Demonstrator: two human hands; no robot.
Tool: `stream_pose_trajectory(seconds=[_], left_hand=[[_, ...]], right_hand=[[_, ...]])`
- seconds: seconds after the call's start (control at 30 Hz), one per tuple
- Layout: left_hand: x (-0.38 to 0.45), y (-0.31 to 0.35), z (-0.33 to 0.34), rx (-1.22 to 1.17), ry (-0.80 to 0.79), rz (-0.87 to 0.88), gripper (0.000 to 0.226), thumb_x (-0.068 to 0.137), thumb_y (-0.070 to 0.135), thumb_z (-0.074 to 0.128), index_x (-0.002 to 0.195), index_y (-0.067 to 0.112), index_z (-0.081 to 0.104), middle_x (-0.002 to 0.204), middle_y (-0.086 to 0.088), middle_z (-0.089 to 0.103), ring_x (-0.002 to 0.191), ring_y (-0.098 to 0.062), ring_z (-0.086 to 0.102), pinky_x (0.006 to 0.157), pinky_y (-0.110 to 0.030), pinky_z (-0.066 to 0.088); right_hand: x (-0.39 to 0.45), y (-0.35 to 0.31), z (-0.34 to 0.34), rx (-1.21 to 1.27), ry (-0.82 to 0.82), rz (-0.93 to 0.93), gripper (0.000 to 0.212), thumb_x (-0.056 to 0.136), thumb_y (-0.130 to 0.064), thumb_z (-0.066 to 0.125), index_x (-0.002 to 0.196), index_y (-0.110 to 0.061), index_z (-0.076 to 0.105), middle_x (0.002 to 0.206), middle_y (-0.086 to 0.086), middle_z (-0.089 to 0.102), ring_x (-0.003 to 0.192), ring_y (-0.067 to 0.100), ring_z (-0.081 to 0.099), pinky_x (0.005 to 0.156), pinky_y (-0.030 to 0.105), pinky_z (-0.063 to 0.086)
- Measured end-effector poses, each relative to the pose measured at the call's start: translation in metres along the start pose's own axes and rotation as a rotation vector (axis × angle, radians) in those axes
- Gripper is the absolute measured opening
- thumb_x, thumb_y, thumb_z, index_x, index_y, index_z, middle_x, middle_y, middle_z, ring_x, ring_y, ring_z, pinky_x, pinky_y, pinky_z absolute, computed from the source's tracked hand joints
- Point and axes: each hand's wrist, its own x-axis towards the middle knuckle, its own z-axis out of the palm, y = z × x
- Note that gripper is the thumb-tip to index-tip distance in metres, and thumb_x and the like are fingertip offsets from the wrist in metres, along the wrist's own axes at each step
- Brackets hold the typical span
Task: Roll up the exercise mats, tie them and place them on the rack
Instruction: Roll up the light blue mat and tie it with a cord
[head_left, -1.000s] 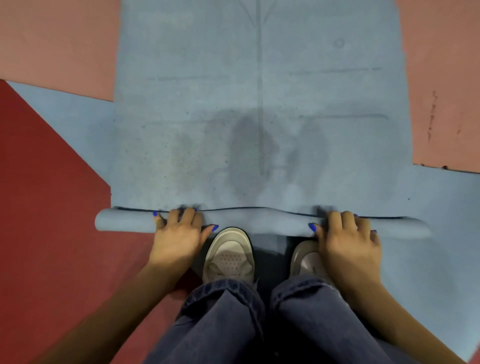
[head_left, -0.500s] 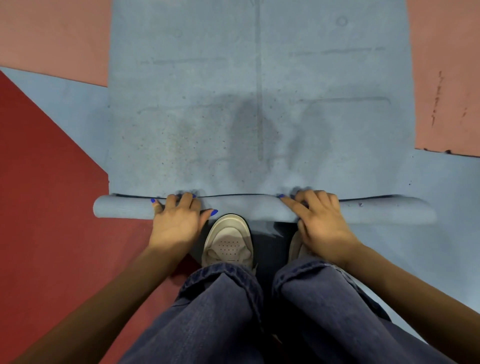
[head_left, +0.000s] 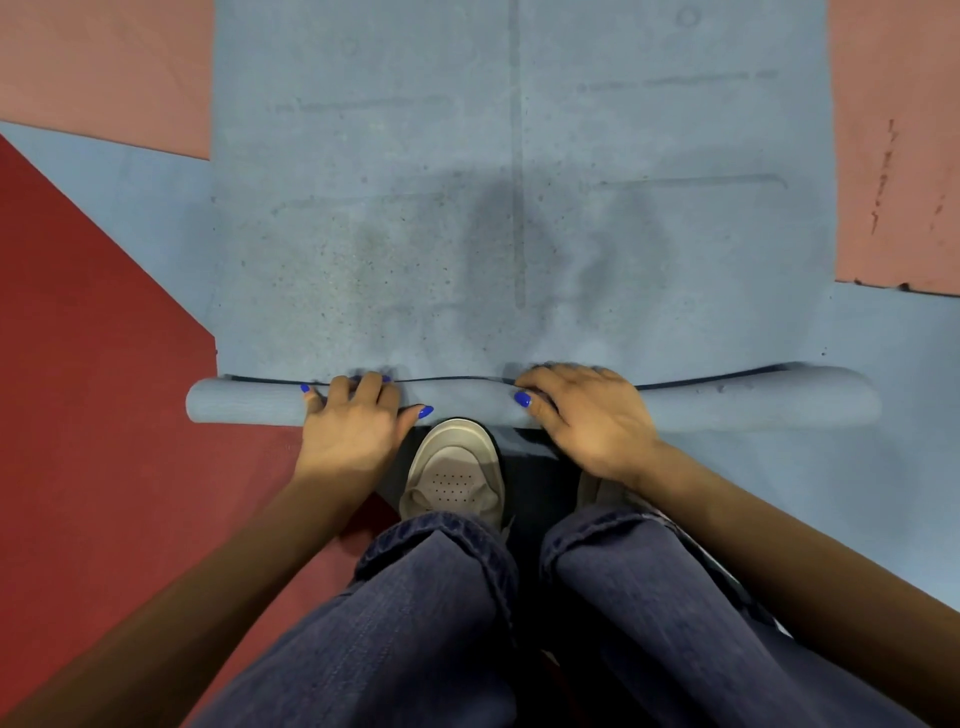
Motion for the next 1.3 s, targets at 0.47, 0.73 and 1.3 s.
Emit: stream_pose_trajectory(seconds=[0.47,0.73,1.3], left_hand=[[0.027,0.005,-0.004,0.109,0.333,0.358,0.035,0.096,0.032,0.045,0.071,0.012,0.06,0.069,-0.006,0.056,0.065,-0.028,0.053,0.065,-0.037,0.033],[0.039,0.039,0.014,-0.035,0.27,0.367,0.033,0.091,0.021,0.039,0.071,0.008,0.062,0.066,-0.01,0.06,0.061,-0.03,0.055,0.059,-0.035,0.04],[0.009,0.055,0.024,-0.239,0.479,0.208,0.034,0.091,0.019,0.038,0.061,0.011,0.053,0.063,-0.009,0.053,0.06,-0.028,0.048,0.064,-0.035,0.036]], right_hand=[[0.01,0.0,-0.002,-0.025,-0.154,0.014,0.028,0.101,-0.036,0.032,0.103,-0.027,0.058,0.109,-0.009,0.064,0.105,0.017,0.057,0.076,0.027,0.032],[0.008,-0.001,-0.002,0.035,-0.094,0.069,0.027,0.098,-0.046,0.039,0.107,-0.022,0.046,0.094,-0.001,0.066,0.091,0.023,0.06,0.068,0.028,0.03],[-0.031,0.003,0.032,-0.015,0.205,0.055,0.036,0.087,-0.049,0.043,0.081,-0.019,0.061,0.083,0.002,0.056,0.081,0.026,0.056,0.073,0.033,0.036]])
